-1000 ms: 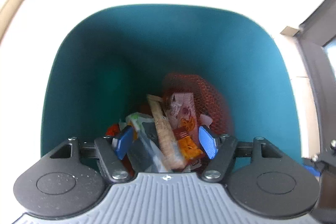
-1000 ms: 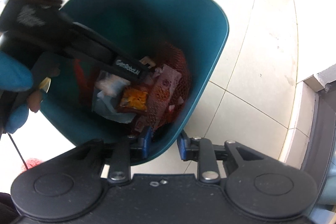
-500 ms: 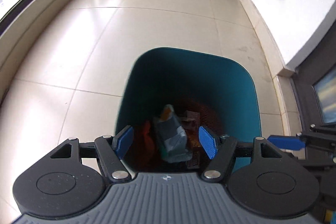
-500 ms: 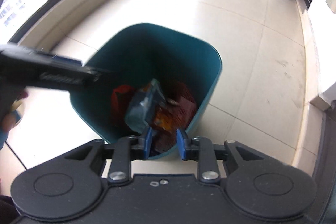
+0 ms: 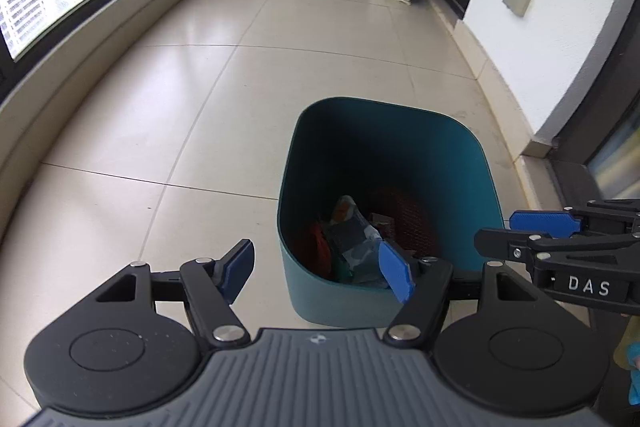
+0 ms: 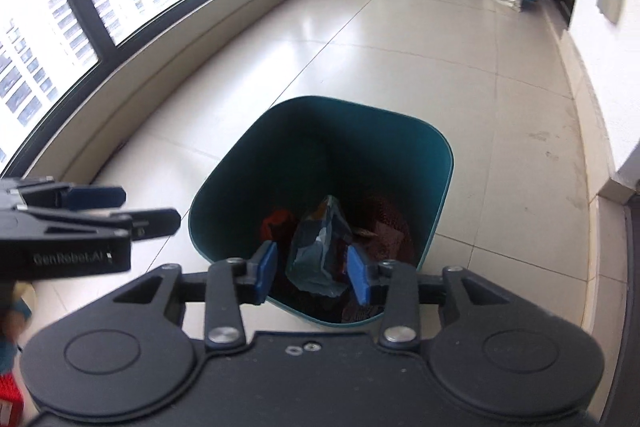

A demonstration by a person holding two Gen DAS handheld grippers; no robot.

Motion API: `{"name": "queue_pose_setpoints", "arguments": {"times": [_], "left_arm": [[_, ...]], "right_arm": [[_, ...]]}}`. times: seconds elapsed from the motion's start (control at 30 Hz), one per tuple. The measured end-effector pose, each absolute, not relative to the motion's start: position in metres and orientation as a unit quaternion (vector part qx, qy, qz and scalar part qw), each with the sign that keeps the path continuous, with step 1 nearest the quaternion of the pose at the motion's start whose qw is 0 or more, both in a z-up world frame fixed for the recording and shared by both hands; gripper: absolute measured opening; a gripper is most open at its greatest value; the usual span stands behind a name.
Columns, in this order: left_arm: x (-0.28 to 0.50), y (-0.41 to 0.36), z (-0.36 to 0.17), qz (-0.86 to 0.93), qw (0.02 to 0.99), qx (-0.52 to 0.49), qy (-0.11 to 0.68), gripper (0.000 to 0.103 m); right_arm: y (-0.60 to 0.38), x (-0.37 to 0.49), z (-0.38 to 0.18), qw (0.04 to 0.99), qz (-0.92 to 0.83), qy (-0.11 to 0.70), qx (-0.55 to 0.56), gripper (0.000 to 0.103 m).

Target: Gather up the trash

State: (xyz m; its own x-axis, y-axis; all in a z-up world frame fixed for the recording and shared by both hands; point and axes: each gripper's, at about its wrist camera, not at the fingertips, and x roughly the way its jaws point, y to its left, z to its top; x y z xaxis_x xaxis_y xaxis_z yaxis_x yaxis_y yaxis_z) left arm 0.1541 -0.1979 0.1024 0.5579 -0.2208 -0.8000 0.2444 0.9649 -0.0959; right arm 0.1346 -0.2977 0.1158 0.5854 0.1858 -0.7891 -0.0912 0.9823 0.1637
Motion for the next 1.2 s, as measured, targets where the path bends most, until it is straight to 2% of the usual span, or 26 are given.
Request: {"name": "queue_pose_setpoints", "arguments": {"times": [0.17, 0.23, 0.3, 0.37, 0.53, 0.57, 0.63, 0.77, 0.93, 1.0, 1.2], "left_arm": [[0.147, -0.169, 0.09, -0.159, 0.884, 0.013, 0.44, 0.068], [0.147, -0.159, 0.086, -0.17, 0.885, 0.02, 0.434, 0.068], [0.146, -0.148, 0.081, -0.177, 0.886, 0.019, 0.427, 0.074], [0.144, -0.138, 0.076, -0.178, 0.89, 0.013, 0.42, 0.075], [0.138, -0.124, 0.066, -0.183, 0.888, -0.006, 0.421, 0.075], [0.135, -0.123, 0.067, -0.185, 0.889, -0.007, 0.419, 0.079], [0.129, -0.123, 0.07, -0.191, 0.89, -0.01, 0.414, 0.081], [0.115, -0.126, 0.08, -0.198, 0.897, -0.009, 0.394, 0.083], [0.099, -0.131, 0.088, -0.208, 0.905, -0.012, 0.37, 0.087], [0.094, -0.135, 0.09, -0.21, 0.908, -0.006, 0.362, 0.101], [0.087, -0.143, 0.092, -0.208, 0.913, -0.009, 0.351, 0.103]], "right_arm": [[-0.272, 0.121, 0.106, 0.892, 0.042, 0.447, 0.055, 0.047], [-0.262, 0.114, 0.104, 0.896, 0.028, 0.44, 0.049, 0.053], [-0.254, 0.109, 0.101, 0.9, 0.016, 0.432, 0.052, 0.058], [-0.248, 0.104, 0.1, 0.902, 0.006, 0.427, 0.055, 0.058], [-0.236, 0.088, 0.106, 0.917, -0.009, 0.394, 0.054, 0.069], [-0.235, 0.085, 0.107, 0.919, -0.01, 0.389, 0.059, 0.07], [-0.235, 0.075, 0.113, 0.925, -0.013, 0.374, 0.064, 0.077], [-0.235, 0.058, 0.12, 0.937, -0.008, 0.342, 0.074, 0.085], [-0.244, 0.035, 0.129, 0.957, -0.006, 0.279, 0.083, 0.099], [-0.253, 0.028, 0.13, 0.962, -0.013, 0.258, 0.084, 0.101], [-0.269, 0.021, 0.132, 0.966, -0.018, 0.246, 0.082, 0.102]]}}
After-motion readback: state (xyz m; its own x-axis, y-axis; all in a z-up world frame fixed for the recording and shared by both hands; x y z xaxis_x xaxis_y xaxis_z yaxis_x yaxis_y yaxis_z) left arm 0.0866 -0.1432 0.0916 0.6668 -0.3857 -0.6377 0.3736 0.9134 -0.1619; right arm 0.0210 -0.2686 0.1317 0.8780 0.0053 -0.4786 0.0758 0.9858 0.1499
